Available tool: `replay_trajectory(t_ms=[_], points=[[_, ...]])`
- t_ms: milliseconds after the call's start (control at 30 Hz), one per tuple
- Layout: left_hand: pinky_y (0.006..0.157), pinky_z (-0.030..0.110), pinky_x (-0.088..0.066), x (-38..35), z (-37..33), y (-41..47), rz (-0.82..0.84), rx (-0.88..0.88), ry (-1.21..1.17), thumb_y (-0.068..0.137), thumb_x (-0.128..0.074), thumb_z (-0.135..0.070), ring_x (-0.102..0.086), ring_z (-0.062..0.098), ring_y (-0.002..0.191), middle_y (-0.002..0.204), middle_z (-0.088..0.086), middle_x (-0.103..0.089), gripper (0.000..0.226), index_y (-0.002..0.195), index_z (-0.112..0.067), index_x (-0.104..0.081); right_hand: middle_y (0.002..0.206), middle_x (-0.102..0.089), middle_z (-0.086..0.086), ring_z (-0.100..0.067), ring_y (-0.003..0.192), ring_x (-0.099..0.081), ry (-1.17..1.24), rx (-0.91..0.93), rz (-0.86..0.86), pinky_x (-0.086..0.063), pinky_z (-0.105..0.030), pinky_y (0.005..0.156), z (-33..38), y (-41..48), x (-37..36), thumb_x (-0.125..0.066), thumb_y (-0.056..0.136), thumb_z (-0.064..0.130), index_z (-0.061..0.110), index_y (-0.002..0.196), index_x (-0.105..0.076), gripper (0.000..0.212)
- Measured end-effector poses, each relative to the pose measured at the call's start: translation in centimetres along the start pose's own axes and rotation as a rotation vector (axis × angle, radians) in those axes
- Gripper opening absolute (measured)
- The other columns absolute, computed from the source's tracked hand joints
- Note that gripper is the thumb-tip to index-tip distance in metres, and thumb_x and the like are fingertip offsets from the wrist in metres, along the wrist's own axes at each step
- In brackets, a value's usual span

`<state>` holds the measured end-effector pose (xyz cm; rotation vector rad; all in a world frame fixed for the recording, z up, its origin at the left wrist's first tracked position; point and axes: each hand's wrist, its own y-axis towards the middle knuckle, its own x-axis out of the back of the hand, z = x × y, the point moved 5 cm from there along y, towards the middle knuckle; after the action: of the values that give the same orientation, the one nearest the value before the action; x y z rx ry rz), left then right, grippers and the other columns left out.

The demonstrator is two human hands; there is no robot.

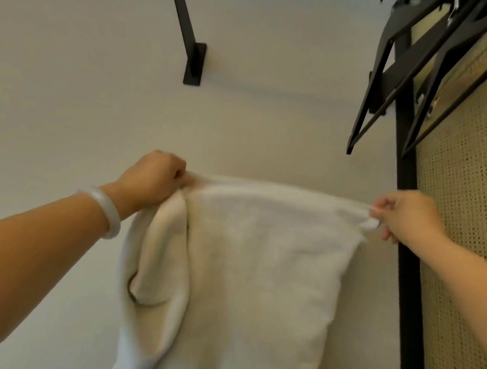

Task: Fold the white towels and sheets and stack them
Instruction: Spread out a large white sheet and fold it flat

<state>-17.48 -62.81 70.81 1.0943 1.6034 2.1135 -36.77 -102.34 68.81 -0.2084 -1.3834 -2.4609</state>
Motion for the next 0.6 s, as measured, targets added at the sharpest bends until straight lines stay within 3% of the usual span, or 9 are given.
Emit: replay_trajectory(t_ms=[100, 233, 333, 467, 600], points=[[0.055, 0.03, -0.032, -1.6, 0.2, -0.9, 0.249, -0.019, 0.121, 0.094, -0.063, -0.034, -0.049, 0.02, 0.064, 0.063, 0.0, -0.051, 0.041, 0.062, -0.014, -0.046, 0.053, -0.068, -0.008, -0.025, 0.053, -0.064, -0.152, 0.002, 0.167, -0.051, -0.032, 0.058, -0.2, -0.5, -0.4, -0.066, 0.094, 0.016, 0.014, 0.092, -0.067, 0.003], [0.056, 0.032, -0.032, 0.9, -0.1, 0.9, 0.149, -0.048, 0.106, 0.092, -0.066, -0.036, -0.045, 0.017, 0.06, 0.059, 0.001, -0.049, 0.047, 0.058, -0.016, -0.041, 0.053, -0.066, -0.007, -0.021, 0.056, -0.066, -0.194, 0.098, 0.044, -0.049, -0.032, 0.062, 1.6, 1.3, 1.6, -0.066, 0.094, 0.017, 0.013, 0.093, -0.069, 0.005], [0.06, 0.032, -0.034, 3.2, 0.2, 3.0, 0.076, -0.028, 0.069, 0.092, -0.065, -0.031, -0.048, 0.021, 0.064, 0.062, 0.0, -0.05, 0.041, 0.061, -0.015, -0.044, 0.067, -0.067, -0.006, -0.022, 0.051, -0.065, -0.206, 0.128, -0.028, -0.046, -0.028, 0.054, 3.0, 3.4, 2.8, -0.068, 0.093, 0.019, 0.015, 0.092, -0.069, 0.004], [0.07, 0.03, -0.039, 1.1, 1.1, 2.7, 0.302, 0.006, 0.162, 0.094, -0.059, -0.021, -0.054, 0.02, 0.081, 0.081, -0.002, -0.059, 0.019, 0.076, -0.02, -0.055, 0.056, -0.066, -0.007, -0.015, 0.044, -0.059, -0.318, -0.002, 0.147, -0.044, -0.027, 0.054, 1.7, 4.1, 1.0, -0.073, 0.089, 0.023, 0.02, 0.081, -0.065, 0.012], [0.074, 0.026, -0.039, -5.6, 1.3, -1.3, 0.468, 0.018, 0.162, 0.094, -0.057, -0.023, -0.058, 0.022, 0.091, 0.094, 0.005, -0.065, 0.013, 0.082, -0.018, -0.057, 0.057, -0.069, -0.01, -0.015, 0.045, -0.061, -0.268, -0.193, 0.347, -0.047, -0.026, 0.05, -3.3, 1.1, -4.2, -0.07, 0.091, 0.012, 0.009, 0.091, -0.064, 0.007]])
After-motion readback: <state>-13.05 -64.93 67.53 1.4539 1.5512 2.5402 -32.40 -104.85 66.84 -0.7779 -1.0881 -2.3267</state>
